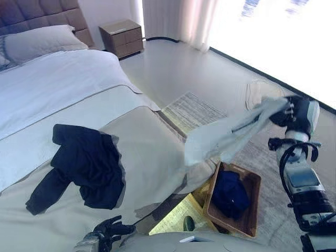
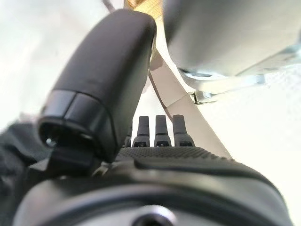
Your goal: Pick up the clothes from the bed and place them into the basket
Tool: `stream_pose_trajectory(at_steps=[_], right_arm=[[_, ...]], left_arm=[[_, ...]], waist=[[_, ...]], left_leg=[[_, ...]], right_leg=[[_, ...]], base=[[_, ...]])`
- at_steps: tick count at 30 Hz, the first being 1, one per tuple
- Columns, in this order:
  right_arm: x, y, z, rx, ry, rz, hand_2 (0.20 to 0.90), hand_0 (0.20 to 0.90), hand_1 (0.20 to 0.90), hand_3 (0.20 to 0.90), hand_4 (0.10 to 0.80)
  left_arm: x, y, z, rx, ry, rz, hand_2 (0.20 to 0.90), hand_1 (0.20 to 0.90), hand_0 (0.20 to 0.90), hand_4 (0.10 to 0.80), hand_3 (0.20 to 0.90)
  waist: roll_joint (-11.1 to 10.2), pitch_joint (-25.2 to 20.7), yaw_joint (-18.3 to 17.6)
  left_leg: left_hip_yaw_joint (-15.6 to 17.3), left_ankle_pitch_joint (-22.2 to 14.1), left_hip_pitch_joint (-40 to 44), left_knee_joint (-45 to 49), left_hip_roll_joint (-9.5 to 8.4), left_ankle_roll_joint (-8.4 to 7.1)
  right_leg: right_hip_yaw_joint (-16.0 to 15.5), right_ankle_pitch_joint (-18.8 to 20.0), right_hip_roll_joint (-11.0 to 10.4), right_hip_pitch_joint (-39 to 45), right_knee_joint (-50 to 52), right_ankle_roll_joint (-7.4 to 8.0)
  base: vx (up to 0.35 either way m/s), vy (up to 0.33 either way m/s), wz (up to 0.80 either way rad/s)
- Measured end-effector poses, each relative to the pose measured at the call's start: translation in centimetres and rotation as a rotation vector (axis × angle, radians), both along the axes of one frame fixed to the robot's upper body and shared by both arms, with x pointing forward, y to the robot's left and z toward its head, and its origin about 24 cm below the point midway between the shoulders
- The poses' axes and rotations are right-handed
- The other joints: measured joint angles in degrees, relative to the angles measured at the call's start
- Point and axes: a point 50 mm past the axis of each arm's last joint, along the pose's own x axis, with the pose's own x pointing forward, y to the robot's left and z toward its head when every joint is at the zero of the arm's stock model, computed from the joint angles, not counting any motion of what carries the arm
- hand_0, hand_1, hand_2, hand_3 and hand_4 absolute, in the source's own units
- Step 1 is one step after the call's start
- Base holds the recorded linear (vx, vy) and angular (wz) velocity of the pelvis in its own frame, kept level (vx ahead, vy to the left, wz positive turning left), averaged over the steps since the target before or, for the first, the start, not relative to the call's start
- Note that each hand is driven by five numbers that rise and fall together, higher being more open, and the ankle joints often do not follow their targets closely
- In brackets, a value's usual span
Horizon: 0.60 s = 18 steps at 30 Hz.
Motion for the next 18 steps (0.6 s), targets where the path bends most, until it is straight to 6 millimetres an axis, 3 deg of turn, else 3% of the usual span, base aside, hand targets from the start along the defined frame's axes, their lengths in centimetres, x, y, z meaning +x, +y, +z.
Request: stream_pose_trajectory(at_steps=[7,14,16,18], right_arm=[[-1.1,-1.0,-2.0,-0.025,0.1,-0.039,0.3,0.3,0.3,0.2,0.1],[-1.3,-2.0,-4.0,-0.04,0.217,-0.079,0.3,0.3,0.3,0.2,0.1],[-0.7,-2.8,-4.3,-0.013,0.239,-0.131,0.385,0.385,0.385,0.299,0.199],[0.1,-3.4,-4.1,0.031,0.227,-0.189,0.326,0.326,0.326,0.23,0.13]], left_arm=[[2.9,-2.2,0.5,-0.062,-0.099,-0.03,0.9,0.9,0.9,0.8,0.9],[6.3,-4.2,1.3,-0.099,-0.189,-0.102,0.9,0.9,0.9,0.8,0.9],[7.3,-4.8,1.6,-0.113,-0.213,-0.124,0.9,0.9,0.9,0.8,0.9],[8.7,-5.3,2.2,-0.121,-0.261,-0.149,0.9,0.9,0.9,0.8,0.9]], waist=[[3.9,1.7,-2.4],[8.4,7.1,-3.5],[10.1,9.2,-3.7],[12.1,11.5,-3.5]], left_leg=[[1.7,0.1,-1.9,0.1,0.57,0.07],[1.8,0.3,-4.5,0.3,0.53,-0.08],[2.1,1.1,-6.1,0.3,0.14,-0.01],[2.6,1.7,-8.0,0.4,-0.07,0.19]], right_leg=[[1.3,0.6,0.6,-3.0,0.0,-0.19],[1.4,0.7,0.5,-5.8,0.0,-0.53],[1.6,1.5,0.2,-7.4,0.3,-0.72],[1.9,2.5,0.1,-9.9,0.3,-0.93]], base=[[-0.12,-0.09,-0.19],[-0.109,-0.047,-0.02],[-0.205,-0.018,-0.07],[-0.166,-0.003,-0.12]])
